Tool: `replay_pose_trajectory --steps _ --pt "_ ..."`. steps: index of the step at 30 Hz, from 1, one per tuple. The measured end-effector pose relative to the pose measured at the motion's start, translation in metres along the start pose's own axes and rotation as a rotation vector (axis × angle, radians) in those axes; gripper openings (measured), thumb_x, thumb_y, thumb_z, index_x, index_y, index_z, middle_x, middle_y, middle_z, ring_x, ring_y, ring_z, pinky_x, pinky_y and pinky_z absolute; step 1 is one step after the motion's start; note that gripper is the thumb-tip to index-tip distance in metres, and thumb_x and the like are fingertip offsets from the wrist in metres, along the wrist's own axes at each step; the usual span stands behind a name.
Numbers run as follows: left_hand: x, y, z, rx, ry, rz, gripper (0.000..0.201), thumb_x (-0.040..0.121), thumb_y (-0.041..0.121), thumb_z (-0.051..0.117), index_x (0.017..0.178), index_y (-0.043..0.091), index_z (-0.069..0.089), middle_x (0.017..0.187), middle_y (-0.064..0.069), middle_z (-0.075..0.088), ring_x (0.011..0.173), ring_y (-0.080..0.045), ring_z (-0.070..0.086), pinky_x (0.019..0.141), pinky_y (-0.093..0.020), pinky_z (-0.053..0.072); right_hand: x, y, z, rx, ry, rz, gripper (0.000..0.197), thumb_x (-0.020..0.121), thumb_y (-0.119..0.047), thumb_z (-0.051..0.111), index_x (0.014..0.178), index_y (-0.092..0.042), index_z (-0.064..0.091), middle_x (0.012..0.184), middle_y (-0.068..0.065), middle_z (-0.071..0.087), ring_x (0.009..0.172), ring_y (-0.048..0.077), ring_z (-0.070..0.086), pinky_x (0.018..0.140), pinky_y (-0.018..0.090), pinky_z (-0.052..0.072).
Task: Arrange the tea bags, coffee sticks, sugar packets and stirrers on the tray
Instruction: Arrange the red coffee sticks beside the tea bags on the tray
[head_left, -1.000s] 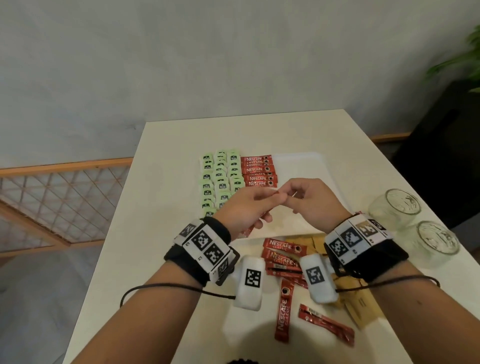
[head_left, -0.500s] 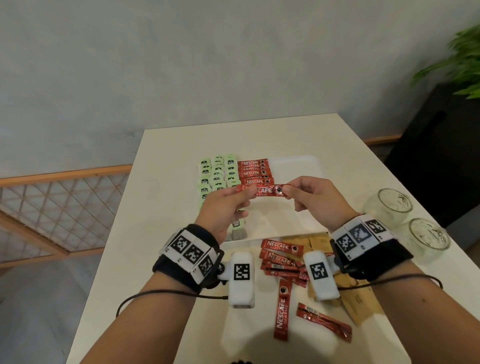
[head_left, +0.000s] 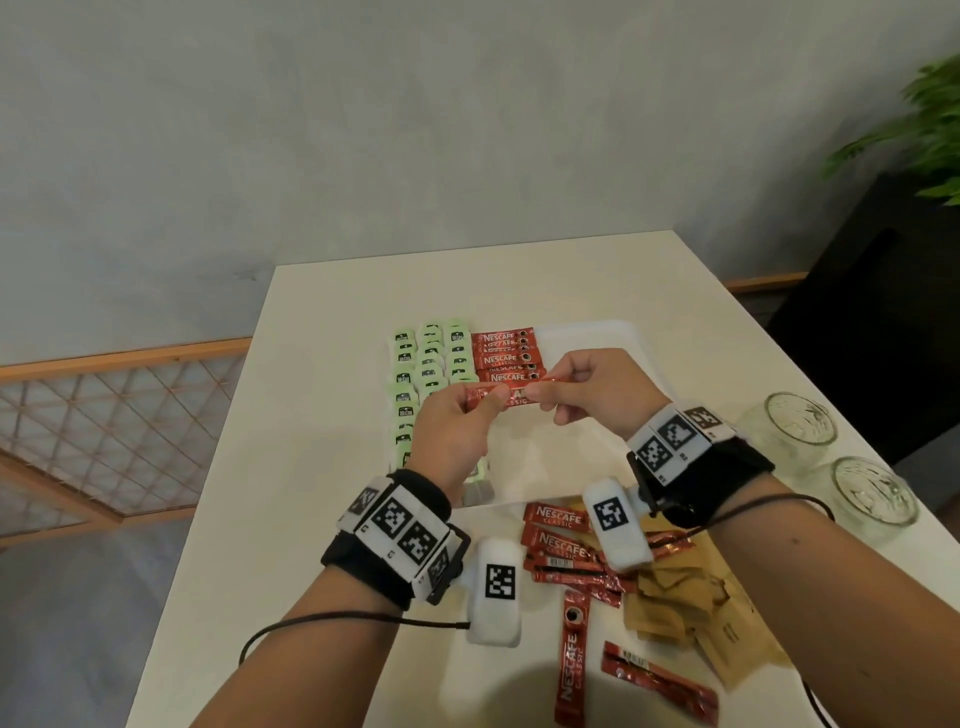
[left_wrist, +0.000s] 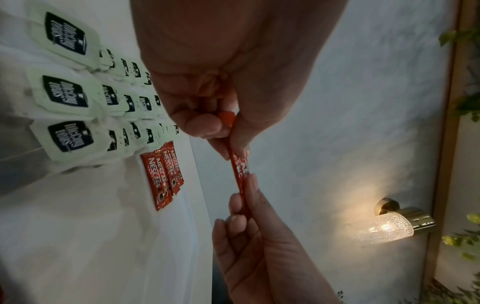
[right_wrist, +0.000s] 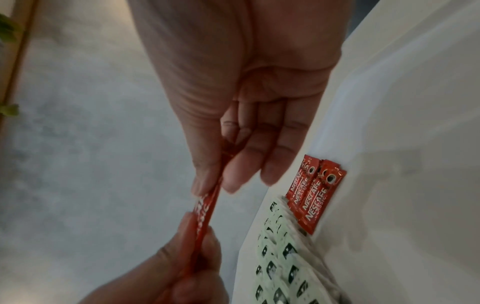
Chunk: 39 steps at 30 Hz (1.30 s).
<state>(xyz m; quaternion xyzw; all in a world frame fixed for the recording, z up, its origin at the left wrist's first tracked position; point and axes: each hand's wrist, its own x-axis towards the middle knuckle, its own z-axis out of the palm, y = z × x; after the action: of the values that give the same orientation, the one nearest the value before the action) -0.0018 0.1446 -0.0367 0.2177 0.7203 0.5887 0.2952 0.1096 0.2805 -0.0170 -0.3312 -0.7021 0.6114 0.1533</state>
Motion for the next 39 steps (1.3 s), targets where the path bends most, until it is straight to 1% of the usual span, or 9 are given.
replay_pose_trajectory --steps 4,8,13,17,24,28,31,34,39 --pt "0.013 0.0 -0.008 -0.031 0.038 0.057 0.016 0.088 0.028 0.071 0.097 0.016 0.075 0.064 0.014 0.064 0.05 0.003 0.05 0.055 -0.022 0.041 0.014 0.003 -0.008 0.073 -0.075 0.024 0.015 0.086 -0.007 0.07 0.099 0.001 0.069 0.082 0.014 0.074 0.059 0.014 0.068 0.063 0.023 0.058" --pt "0.024 0.004 -0.013 -0.036 0.034 0.033 0.011 0.088 0.027 0.071 0.095 0.018 0.075 0.073 0.011 0.066 0.056 -0.001 0.051 0.049 -0.019 0.043 0.033 0.016 -0.011 0.043 -0.088 0.087 0.015 0.092 -0.006 0.062 0.105 0.0 0.067 0.087 0.011 0.073 0.066 0.014 0.069 0.072 0.03 0.061" --pt "0.04 0.008 -0.025 -0.042 0.066 -0.023 0.009 0.091 0.02 0.065 0.097 0.019 0.072 0.088 0.006 0.068 0.064 -0.006 0.053 0.054 -0.02 0.048 0.052 0.049 -0.02 -0.391 -0.017 0.202 0.01 0.091 -0.018 0.065 0.097 -0.015 0.072 0.075 -0.001 0.061 0.068 0.012 0.054 0.062 0.024 0.05" --pt "0.045 0.007 -0.032 -0.056 0.066 -0.034 0.01 0.089 0.018 0.065 0.097 0.019 0.072 0.09 0.005 0.07 0.062 -0.005 0.054 0.057 -0.021 0.05 0.065 0.064 -0.019 -0.557 -0.011 0.227 0.005 0.088 -0.019 0.068 0.09 -0.016 0.072 0.066 -0.007 0.058 0.063 0.009 0.05 0.059 0.02 0.037" --pt "0.051 -0.001 -0.035 -0.04 0.067 -0.058 0.014 0.093 0.02 0.061 0.103 0.017 0.071 0.085 0.007 0.07 0.063 -0.004 0.055 0.057 -0.02 0.049 0.092 0.065 -0.013 -0.605 0.13 0.286 0.027 0.078 -0.026 0.079 0.081 -0.024 0.053 0.084 -0.004 0.057 0.086 0.018 0.058 0.073 0.028 0.043" --pt "0.052 -0.003 -0.037 -0.041 0.069 -0.07 0.014 0.093 0.02 0.062 0.103 0.017 0.071 0.085 0.006 0.071 0.062 -0.004 0.055 0.056 -0.02 0.05 0.099 0.062 -0.01 -0.599 0.131 0.3 0.029 0.076 -0.028 0.081 0.088 -0.019 0.056 0.095 0.003 0.062 0.093 0.022 0.061 0.082 0.032 0.048" --pt "0.051 -0.002 -0.038 -0.033 0.064 -0.067 0.013 0.093 0.019 0.062 0.102 0.017 0.071 0.085 0.006 0.071 0.061 -0.004 0.055 0.055 -0.019 0.049 0.102 0.059 -0.009 -0.594 0.129 0.304 0.028 0.077 -0.028 0.081 0.085 -0.019 0.056 0.093 0.004 0.062 0.088 0.022 0.059 0.078 0.031 0.046" --pt "0.046 0.006 -0.037 -0.01 0.05 -0.043 0.012 0.093 0.019 0.062 0.099 0.018 0.071 0.085 0.007 0.07 0.062 -0.005 0.054 0.054 -0.018 0.048 0.101 0.054 -0.009 -0.572 0.124 0.32 0.035 0.077 -0.03 0.08 0.099 -0.014 0.059 0.083 0.003 0.061 0.076 0.019 0.058 0.072 0.03 0.046" --pt "0.023 0.022 -0.027 0.125 -0.084 0.038 0.008 0.091 0.023 0.064 0.095 0.02 0.07 0.084 0.005 0.07 0.066 -0.007 0.057 0.059 -0.024 0.049 0.072 0.031 -0.02 -0.484 0.178 0.2 0.04 0.074 -0.035 0.081 0.102 -0.015 0.06 0.094 0.002 0.065 0.076 0.017 0.062 0.072 0.033 0.051"
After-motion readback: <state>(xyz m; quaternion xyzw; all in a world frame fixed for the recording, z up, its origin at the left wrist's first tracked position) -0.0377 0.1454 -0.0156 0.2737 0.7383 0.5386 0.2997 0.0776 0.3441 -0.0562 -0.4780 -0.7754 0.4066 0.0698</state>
